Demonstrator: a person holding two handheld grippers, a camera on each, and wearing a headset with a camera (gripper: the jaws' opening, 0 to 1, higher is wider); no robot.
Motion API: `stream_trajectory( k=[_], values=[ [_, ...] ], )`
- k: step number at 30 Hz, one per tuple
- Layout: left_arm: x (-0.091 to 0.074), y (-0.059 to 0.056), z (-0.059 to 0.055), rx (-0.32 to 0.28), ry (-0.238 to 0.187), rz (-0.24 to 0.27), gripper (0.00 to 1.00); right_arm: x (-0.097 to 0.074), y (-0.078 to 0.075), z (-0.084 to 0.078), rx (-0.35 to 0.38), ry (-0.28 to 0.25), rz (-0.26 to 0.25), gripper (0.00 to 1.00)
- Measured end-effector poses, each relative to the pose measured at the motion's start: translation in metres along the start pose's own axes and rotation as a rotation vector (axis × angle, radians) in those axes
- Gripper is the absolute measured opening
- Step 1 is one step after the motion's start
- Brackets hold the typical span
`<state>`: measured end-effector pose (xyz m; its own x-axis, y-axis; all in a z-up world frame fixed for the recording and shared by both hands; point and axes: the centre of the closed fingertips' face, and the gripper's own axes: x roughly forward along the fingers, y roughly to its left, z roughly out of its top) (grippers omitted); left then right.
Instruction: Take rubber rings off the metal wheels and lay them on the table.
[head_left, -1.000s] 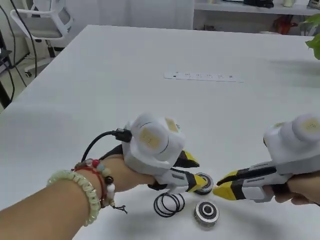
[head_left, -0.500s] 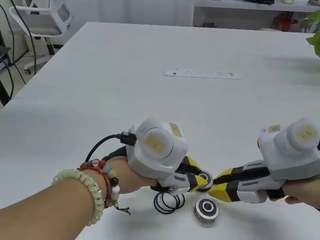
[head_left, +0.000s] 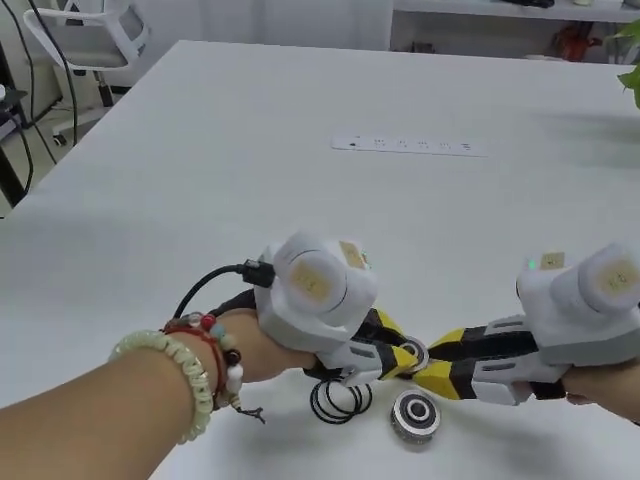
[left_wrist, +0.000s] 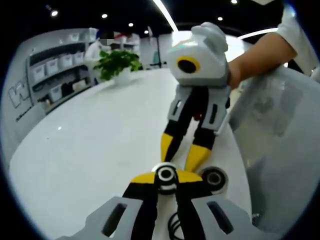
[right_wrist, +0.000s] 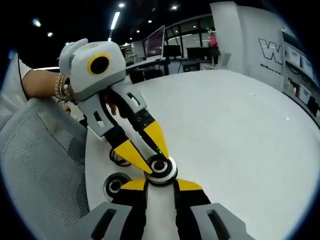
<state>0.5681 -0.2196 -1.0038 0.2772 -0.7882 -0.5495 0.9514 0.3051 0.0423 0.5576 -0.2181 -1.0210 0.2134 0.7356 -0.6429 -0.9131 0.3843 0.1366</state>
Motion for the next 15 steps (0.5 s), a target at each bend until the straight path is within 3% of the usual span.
stream_trajectory(
  k=[9, 11, 12, 13, 15],
  values=[
    [-0.0006, -0.0006, 0.0009, -0.008, -0.007, 0.000, 0.13, -0.0026, -0.0010, -0.0019, 0.000, 0.012, 0.000, 0.15],
    [-0.0008, 0.0001, 0.0011, -0.011, -0.009, 0.001, 0.13, -0.0046, -0.0017, -0.0037, -0.022, 0.022, -0.001, 0.08],
    [-0.0003, 0.0007, 0.0016, -0.015, -0.010, -0.001, 0.13, -0.0061, -0.0099, -0.0051, -0.054, 0.031, -0.051, 0.01],
    [-0.0006, 0.0000, 0.0009, -0.019, -0.011, -0.001, 0.13, -0.0046, -0.0026, -0.0041, -0.046, 0.024, -0.009, 0.00],
    [-0.0007, -0.0004, 0.0012, -0.021, -0.013, -0.001, 0.13, -0.0059, -0.0047, -0.0045, -0.032, 0.028, -0.020, 0.00]
  ],
)
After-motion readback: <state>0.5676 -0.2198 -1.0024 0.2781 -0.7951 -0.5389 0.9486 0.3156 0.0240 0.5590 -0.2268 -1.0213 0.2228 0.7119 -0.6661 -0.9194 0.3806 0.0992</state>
